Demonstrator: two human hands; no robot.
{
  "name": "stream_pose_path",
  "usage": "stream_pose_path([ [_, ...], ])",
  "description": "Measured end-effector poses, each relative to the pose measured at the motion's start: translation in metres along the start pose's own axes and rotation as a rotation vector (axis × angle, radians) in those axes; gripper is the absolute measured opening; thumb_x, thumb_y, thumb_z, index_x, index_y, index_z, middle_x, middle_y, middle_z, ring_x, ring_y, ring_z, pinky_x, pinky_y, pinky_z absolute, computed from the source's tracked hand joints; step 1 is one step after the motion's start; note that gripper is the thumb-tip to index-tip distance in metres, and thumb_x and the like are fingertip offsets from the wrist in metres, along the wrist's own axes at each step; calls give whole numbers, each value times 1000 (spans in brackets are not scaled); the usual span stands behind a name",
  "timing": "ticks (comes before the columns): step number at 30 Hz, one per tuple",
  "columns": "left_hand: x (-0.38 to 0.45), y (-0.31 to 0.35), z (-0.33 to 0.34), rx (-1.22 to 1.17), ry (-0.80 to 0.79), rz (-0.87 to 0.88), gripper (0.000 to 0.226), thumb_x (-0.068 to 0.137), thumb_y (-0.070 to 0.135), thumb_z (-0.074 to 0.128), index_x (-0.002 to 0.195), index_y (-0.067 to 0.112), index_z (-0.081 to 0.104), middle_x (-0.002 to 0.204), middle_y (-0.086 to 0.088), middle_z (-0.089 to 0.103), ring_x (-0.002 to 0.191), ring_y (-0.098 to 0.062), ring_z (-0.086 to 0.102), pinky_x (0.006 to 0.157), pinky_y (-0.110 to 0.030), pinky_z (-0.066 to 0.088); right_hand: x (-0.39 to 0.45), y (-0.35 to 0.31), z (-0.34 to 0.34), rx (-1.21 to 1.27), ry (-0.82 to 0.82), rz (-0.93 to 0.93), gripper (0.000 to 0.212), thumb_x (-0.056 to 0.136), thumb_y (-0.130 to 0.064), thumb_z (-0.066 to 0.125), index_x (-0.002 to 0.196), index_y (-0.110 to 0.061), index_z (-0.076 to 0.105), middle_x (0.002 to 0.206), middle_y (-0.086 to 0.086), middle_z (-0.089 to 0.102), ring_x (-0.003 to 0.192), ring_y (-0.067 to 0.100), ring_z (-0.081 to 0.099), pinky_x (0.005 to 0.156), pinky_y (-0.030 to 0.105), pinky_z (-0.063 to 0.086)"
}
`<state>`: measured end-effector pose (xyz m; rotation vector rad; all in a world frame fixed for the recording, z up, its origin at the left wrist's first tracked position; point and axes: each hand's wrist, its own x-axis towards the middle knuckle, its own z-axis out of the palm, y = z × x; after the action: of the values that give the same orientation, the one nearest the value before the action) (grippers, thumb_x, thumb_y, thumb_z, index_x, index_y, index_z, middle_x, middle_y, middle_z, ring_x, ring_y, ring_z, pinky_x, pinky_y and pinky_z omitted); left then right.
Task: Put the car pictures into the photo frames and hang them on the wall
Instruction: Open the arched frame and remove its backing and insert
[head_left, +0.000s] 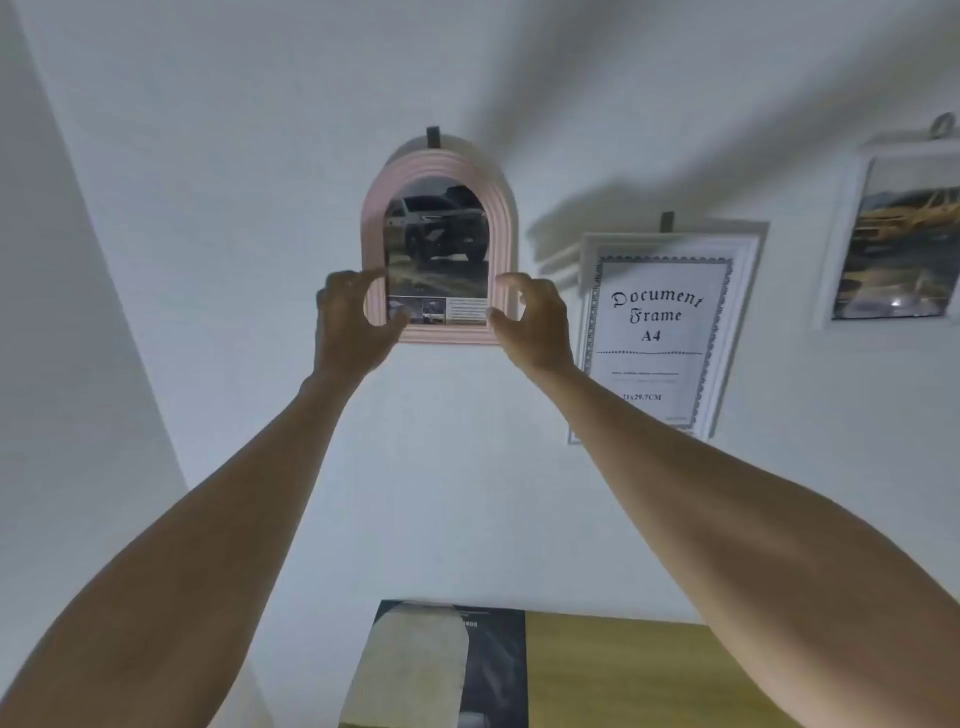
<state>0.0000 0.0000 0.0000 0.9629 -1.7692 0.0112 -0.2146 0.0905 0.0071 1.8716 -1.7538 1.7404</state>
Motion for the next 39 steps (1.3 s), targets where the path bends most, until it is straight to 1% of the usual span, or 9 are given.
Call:
stream_pose_path([
  [4, 26, -10, 3, -93, 91, -41, 76, 80, 46, 75, 147, 28, 44, 141, -8, 47, 133, -22, 41, 105, -24, 29, 27, 1, 15, -21, 152, -21, 47, 86, -11, 70, 131, -20, 61, 131, 9, 54, 122, 20, 52, 99, 19, 37],
  [10, 36, -21, 19, -181, 77, -17, 94, 71, 53, 76, 152, 28, 36, 134, -13, 48, 115, -24, 58, 99, -36, 51, 43, 13, 25, -2, 227, -53, 50, 83, -7, 71, 129, -26, 63, 115, 5, 53, 92, 20, 66, 90, 30, 55],
  [14, 38, -24, 24, -221, 114, -29, 91, 75, 33, 85, 152, 26, 38, 134, -15, 47, 105, -10, 50, 94, -32, 56, 47, 16, 30, 22, 225, -61, 54, 82, -2, 70, 129, -27, 63, 102, -1, 52, 87, 23, 69, 91, 39, 57],
  [21, 37, -32, 19, -251, 50, -16, 90, 79, 17, 76, 153, 38, 31, 130, -3, 61, 103, -24, 65, 77, -29, 61, 46, 18, 38, 80, 224, -64, 52, 85, 3, 60, 130, -23, 60, 83, 13, 69, 68, 25, 63, 72, 40, 57],
  [26, 36, -30, 11, -271, 28, 34, 87, 81, 16, 77, 154, 30, 32, 128, -5, 62, 94, -22, 66, 62, -7, 51, 44, 8, 33, 111, 224, -73, 57, 84, 9, 54, 133, -19, 58, 117, 6, 68, 76, 24, 64, 77, 39, 57],
  [32, 35, 0, -10, -319, 23, 73, 84, 84, 23, 79, 154, 25, 32, 132, -5, 61, 96, -15, 65, 71, -7, 53, 43, -18, 12, 193, 239, 11, 67, 85, 9, 40, 139, -29, 53, 97, -1, 57, 80, 16, 51, 83, 37, 52],
  [36, 28, 25, -23, -328, -3, 98, 89, 82, 28, 81, 155, 27, 31, 132, -3, 60, 94, -15, 66, 71, -11, 55, 32, -38, -13, 294, 318, 56, 71, 83, 15, 37, 139, -24, 57, 116, -3, 65, 93, 6, 57, 102, 32, 49],
  [38, 20, 39, -29, -325, -31, 103, 91, 80, 26, 83, 155, 25, 31, 130, -2, 60, 92, -10, 64, 69, -10, 55, 23, -41, -29, 322, 330, 76, 71, 83, 14, 38, 137, -26, 59, 122, 6, 66, 95, 15, 57, 96, 36, 52],
  [39, 15, 47, -31, -328, -47, 104, 92, 80, 25, 84, 155, 25, 31, 131, -1, 59, 92, -8, 62, 70, -11, 55, 17, -41, -38, 330, 328, 92, 70, 85, 13, 38, 136, -29, 60, 119, -7, 68, 93, 12, 57, 92, 37, 54],
])
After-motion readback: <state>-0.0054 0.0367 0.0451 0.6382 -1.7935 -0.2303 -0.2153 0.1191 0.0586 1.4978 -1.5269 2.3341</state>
